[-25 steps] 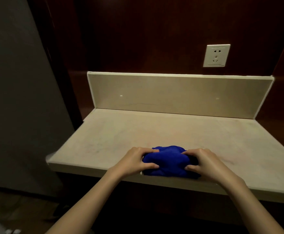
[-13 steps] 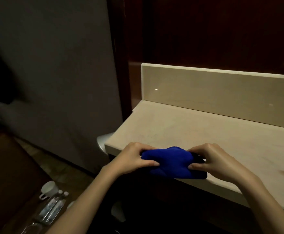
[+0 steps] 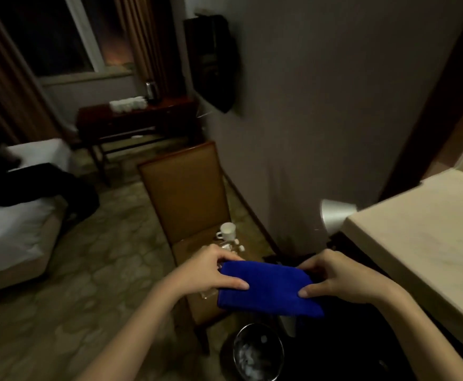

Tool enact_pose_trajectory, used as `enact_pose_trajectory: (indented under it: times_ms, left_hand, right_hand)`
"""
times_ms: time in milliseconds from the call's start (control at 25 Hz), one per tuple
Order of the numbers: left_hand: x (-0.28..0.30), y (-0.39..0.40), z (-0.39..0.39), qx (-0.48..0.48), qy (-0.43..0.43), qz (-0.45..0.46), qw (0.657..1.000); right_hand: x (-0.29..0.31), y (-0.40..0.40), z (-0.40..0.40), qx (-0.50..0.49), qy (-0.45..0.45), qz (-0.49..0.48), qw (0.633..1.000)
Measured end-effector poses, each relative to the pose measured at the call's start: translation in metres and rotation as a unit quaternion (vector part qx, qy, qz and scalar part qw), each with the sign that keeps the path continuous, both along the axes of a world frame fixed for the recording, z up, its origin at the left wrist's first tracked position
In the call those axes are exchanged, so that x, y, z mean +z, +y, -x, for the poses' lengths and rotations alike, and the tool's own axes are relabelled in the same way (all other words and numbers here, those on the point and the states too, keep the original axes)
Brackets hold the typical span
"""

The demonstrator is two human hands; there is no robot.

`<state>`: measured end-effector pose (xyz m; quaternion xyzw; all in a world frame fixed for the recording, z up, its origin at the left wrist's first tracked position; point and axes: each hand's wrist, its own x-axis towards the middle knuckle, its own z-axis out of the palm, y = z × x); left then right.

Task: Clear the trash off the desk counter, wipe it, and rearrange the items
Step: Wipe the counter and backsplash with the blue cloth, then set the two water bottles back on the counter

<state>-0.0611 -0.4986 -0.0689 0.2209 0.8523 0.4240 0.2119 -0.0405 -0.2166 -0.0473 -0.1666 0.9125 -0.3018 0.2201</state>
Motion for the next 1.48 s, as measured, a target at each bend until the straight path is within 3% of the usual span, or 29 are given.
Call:
enact_pose_trajectory:
  times_ms: [240,600,1080,1480]
  left_hand:
    - [-0.025,-0.108,0.042,0.048,-0.013,0.022,0.998]
    - [-0.045,-0.241,0.175,0.017,-0.047,0.024,0.998]
    - [-0.122,-0.284,0.351,0.054,-0.095,0.022,0.994]
    - [-0.265,-0.295,0.518,0.071,-0.128,0.054,0.988]
  right_hand:
    - [-0.024,-0.104,0.076,0.054,-0.049,0.023,0.997]
    - [-0.048,-0.238,0.199,0.065,-0.1,0.038,0.992]
    - [-0.115,-0.28,0.394,0.067,-0.136,0.021,0.988]
    - [-0.257,-0.306,0.555,0.006,-0.143,-0.023,0.989]
